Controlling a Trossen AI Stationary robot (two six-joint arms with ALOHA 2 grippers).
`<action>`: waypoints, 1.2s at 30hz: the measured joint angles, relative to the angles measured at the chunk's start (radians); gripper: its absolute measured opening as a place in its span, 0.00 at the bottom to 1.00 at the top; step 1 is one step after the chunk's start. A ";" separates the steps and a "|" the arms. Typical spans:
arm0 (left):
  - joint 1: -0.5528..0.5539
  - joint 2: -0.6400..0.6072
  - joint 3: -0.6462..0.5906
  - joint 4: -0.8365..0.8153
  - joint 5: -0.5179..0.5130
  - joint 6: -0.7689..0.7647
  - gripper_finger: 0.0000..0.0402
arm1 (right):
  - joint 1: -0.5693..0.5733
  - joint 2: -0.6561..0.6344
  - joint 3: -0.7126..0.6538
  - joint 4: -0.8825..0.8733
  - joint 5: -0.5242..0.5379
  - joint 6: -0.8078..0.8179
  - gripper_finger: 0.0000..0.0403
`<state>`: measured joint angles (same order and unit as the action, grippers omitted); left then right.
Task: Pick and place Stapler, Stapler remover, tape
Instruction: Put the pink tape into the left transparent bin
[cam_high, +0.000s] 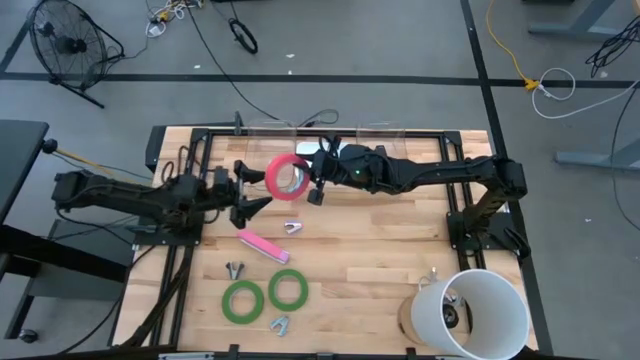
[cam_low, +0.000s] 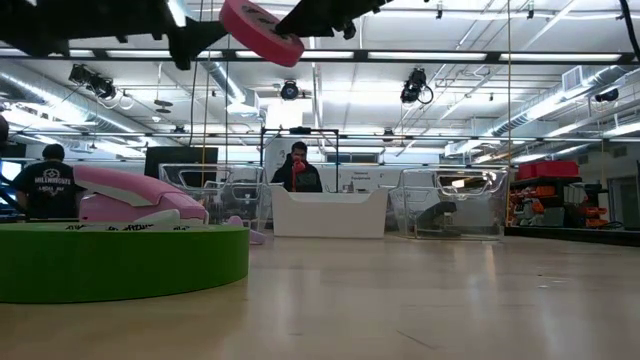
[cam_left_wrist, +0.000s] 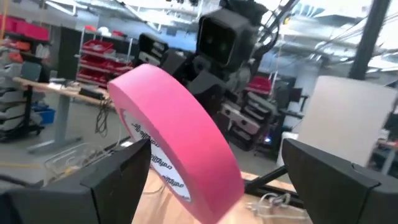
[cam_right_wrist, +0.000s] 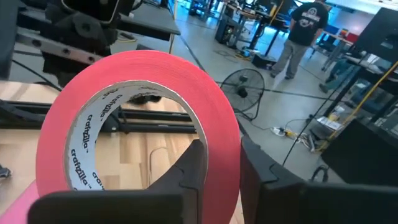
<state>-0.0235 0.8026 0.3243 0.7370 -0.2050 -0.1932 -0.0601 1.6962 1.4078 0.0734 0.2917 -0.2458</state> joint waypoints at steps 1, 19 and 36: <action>0.000 0.025 0.018 -0.001 -0.002 0.000 0.91 | 0.000 0.000 0.000 -0.001 0.008 -0.003 0.12; 0.017 0.191 0.100 -0.024 -0.199 -0.004 0.25 | -0.006 -0.002 0.000 -0.006 0.066 -0.066 0.12; 0.073 0.185 0.099 -0.081 -0.225 0.085 0.25 | 0.019 -0.049 0.001 -0.023 0.255 -0.117 0.47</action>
<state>0.0494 0.9877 0.4229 0.6563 -0.4300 -0.1085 -0.0412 1.6472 1.4090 0.0509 0.5470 -0.3628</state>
